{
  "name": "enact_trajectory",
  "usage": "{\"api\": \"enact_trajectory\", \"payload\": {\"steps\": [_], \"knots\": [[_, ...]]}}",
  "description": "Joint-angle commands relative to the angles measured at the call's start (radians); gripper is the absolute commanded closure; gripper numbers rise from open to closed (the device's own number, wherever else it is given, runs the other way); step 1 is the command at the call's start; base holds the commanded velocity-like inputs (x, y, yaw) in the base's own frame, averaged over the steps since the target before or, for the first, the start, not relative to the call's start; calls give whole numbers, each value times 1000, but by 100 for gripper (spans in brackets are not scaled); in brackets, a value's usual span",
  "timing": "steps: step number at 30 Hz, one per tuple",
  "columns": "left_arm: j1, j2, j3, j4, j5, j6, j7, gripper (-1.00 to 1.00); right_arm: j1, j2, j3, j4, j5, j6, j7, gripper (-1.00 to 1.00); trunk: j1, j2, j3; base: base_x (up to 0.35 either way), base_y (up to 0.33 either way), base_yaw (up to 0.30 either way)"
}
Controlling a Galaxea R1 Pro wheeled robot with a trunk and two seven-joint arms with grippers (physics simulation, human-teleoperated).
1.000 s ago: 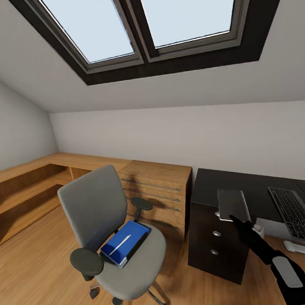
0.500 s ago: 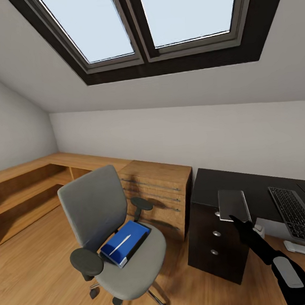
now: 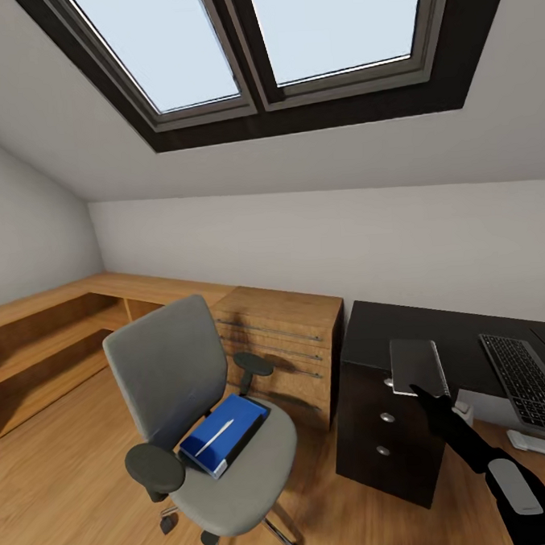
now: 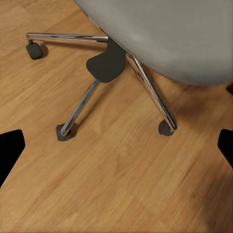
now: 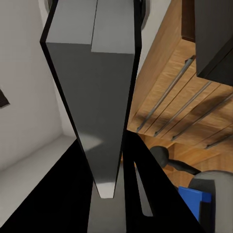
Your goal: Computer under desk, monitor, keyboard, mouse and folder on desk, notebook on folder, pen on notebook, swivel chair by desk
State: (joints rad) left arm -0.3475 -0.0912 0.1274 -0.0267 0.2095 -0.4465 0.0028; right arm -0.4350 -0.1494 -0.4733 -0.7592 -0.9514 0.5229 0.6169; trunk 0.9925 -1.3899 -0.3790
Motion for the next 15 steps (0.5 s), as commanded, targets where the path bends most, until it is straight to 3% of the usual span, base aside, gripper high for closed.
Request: {"api": "enact_trajectory", "payload": {"steps": [1, 15], "knots": [[-1, 0, 8, 1, -4, -3, 0, -100, -1, 0, -2, 1, -6, 8, 1, 100, 0, -1, -1, 0, 0, 0], [-1, 9, 8, 1, -3, -3, 0, -100, 2, -7, -2, 0, -4, 10, 59, 100, 0, -1, -1, 0, 0, 0]]}}
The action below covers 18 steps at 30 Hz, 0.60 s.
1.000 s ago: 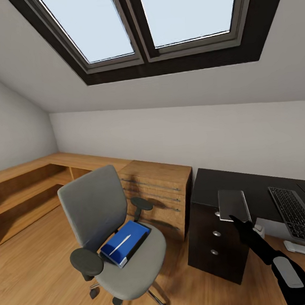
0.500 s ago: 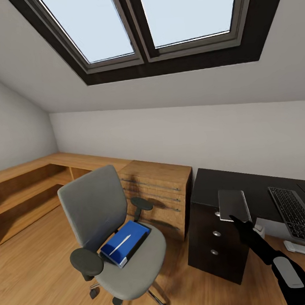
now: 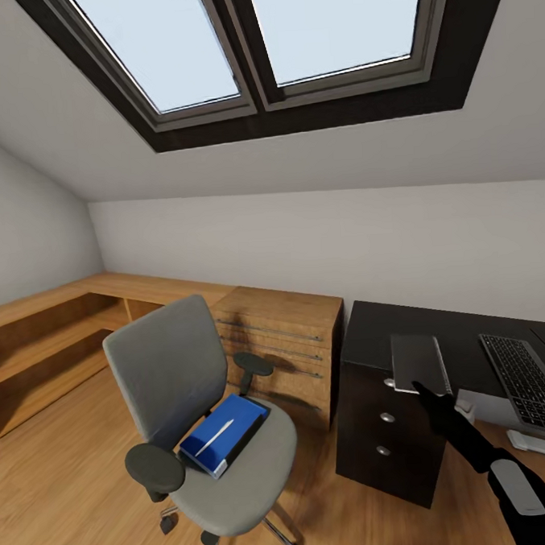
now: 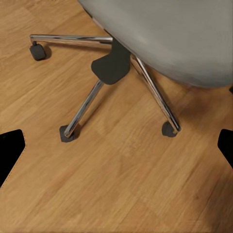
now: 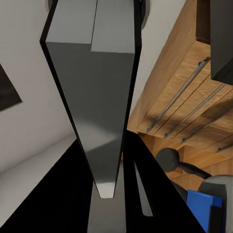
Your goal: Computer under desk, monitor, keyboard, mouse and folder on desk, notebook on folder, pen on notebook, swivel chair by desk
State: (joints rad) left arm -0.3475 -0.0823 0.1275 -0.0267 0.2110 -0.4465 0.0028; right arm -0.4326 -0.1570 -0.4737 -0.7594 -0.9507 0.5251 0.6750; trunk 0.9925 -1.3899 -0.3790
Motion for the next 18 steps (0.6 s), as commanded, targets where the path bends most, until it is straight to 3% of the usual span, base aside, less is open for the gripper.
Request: {"api": "enact_trajectory", "payload": {"steps": [1, 18], "knots": [[-1, 1, 7, 1, -4, -3, 0, -100, -1, -1, -2, 1, -5, 8, 2, 100, 0, -1, -1, 0, 0, 0], [-1, 5, 7, 2, -4, -3, 0, -100, 0, -7, -1, 1, -5, -18, -4, 100, 0, -1, -1, 0, 0, 0]]}}
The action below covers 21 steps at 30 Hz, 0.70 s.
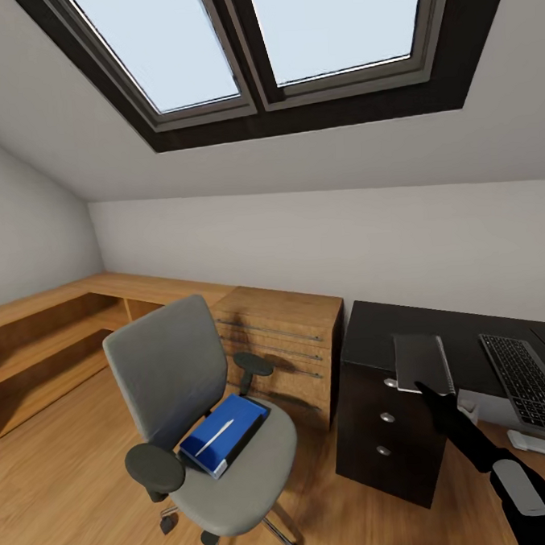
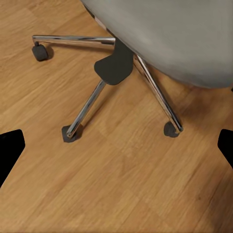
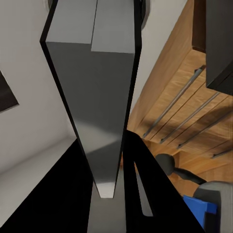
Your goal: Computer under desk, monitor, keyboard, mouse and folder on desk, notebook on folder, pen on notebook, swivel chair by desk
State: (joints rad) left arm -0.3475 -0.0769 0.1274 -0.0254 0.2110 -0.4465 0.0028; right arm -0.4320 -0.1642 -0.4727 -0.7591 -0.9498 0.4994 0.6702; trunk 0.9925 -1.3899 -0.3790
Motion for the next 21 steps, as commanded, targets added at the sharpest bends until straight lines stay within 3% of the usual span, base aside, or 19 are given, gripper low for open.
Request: {"api": "enact_trajectory", "payload": {"steps": [1, 15, 21], "knots": [[-1, 0, 8, 1, -4, -3, 0, -100, -1, 0, -2, 1, -6, 4, 0, 100, 0, -1, -1, 0, 0, 0], [-1, 3, 8, 1, -3, -3, 0, -100, -1, 5, -2, 1, -7, -56, -33, 100, 0, -1, -1, 0, 0, 0], [-1, 28, 9, 2, -3, -4, -2, -100, -1, 6, -3, 1, -9, -62, -37, 100, 0, -1, -1, -22, 0, 0]]}}
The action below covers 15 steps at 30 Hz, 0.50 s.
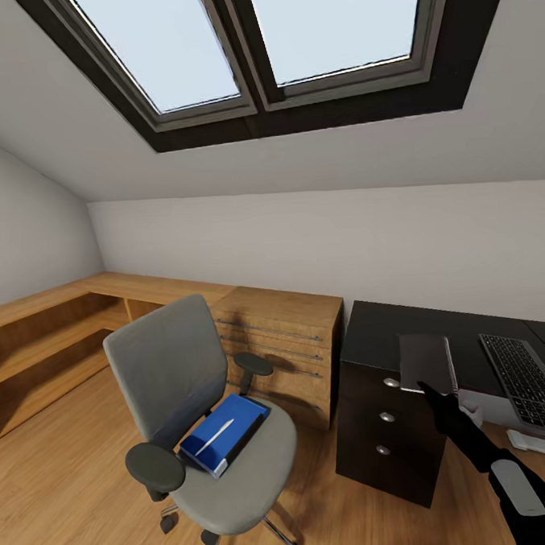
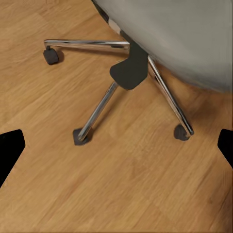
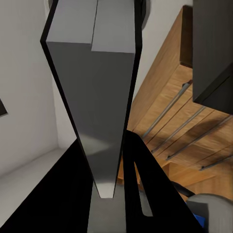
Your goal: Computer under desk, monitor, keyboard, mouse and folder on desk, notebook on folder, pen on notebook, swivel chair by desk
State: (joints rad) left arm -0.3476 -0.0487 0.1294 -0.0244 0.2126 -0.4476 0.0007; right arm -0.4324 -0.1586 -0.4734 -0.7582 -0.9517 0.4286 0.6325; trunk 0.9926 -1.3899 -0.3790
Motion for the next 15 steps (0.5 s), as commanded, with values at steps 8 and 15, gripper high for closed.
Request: {"api": "enact_trajectory", "payload": {"steps": [8, 15], "knots": [[0, 42, 6, 1, -4, -5, -17, -100, -1, -2, 0, 0, -6, 7, -3, 100, 0, -1, -1, -17, 0, 0], [26, 83, 6, 1, -5, -35, -27, -100, -2, -3, 2, 1, -4, 8, -4, 100, 0, -1, -1, -2, 0, 0]]}}
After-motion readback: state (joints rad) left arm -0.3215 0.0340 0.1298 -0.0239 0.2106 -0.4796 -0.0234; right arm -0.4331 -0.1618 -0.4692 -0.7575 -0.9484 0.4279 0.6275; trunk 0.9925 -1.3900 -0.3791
